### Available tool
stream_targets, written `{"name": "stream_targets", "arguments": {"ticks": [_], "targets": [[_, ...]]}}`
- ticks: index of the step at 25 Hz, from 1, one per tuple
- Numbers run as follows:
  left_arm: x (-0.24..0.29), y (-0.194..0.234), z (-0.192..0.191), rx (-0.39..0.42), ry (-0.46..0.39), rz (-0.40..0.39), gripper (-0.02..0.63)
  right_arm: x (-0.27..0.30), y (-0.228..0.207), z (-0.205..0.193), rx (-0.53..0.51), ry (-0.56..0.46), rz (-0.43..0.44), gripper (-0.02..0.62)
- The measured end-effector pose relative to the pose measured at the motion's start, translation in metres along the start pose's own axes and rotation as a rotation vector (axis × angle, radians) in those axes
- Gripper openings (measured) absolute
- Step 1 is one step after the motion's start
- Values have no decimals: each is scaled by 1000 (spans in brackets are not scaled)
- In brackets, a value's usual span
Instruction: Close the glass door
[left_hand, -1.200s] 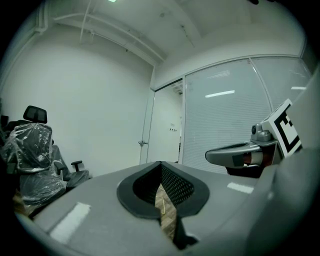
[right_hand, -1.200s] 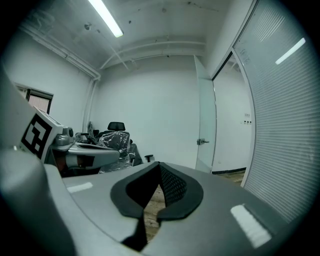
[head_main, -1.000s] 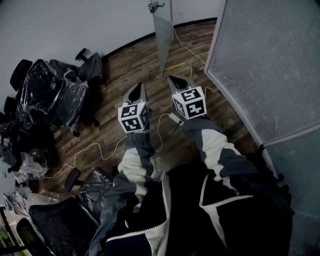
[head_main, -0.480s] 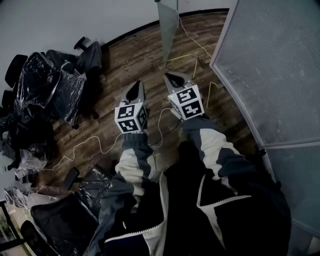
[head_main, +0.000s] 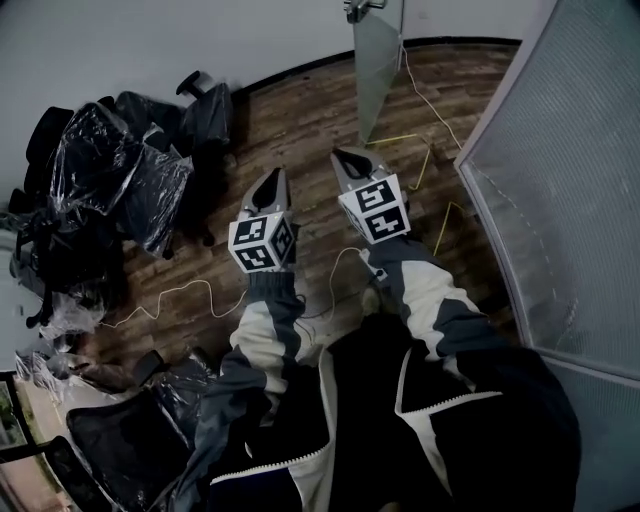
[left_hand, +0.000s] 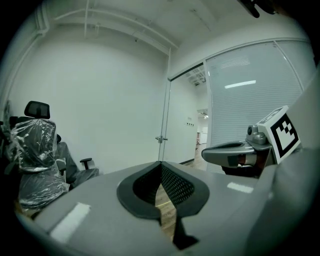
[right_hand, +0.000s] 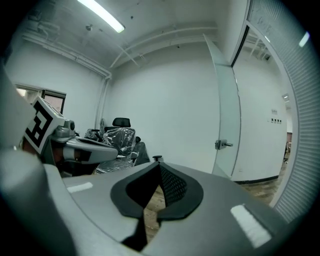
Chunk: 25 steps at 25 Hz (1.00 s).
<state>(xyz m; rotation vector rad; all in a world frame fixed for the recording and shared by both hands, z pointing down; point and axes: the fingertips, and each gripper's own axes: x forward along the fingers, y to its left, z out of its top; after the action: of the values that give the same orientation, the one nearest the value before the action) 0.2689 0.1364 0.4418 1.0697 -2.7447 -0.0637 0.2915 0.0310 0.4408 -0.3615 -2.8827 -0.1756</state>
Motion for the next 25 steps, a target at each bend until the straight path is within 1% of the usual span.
{"name": "stream_targets", "arguments": {"ticks": [3, 5, 11, 14, 20, 25], "targets": [[32, 8, 13, 11, -4, 28, -1, 23, -31, 10, -6, -14, 18, 5], [48, 13, 19, 21, -6, 39, -1, 36, -44, 10, 0, -9, 28, 5], [83, 37, 32, 14, 2, 69, 0, 82, -58, 11, 1, 5, 65, 5], [105, 54, 27, 8, 20, 65, 0, 107, -67, 15, -10, 11, 69, 5], [163, 95, 33, -1, -5, 29, -1, 171, -95, 20, -27, 14, 24, 5], [224, 158, 44, -20, -20, -14, 0, 242, -120, 33, -21, 40, -44, 5]]}}
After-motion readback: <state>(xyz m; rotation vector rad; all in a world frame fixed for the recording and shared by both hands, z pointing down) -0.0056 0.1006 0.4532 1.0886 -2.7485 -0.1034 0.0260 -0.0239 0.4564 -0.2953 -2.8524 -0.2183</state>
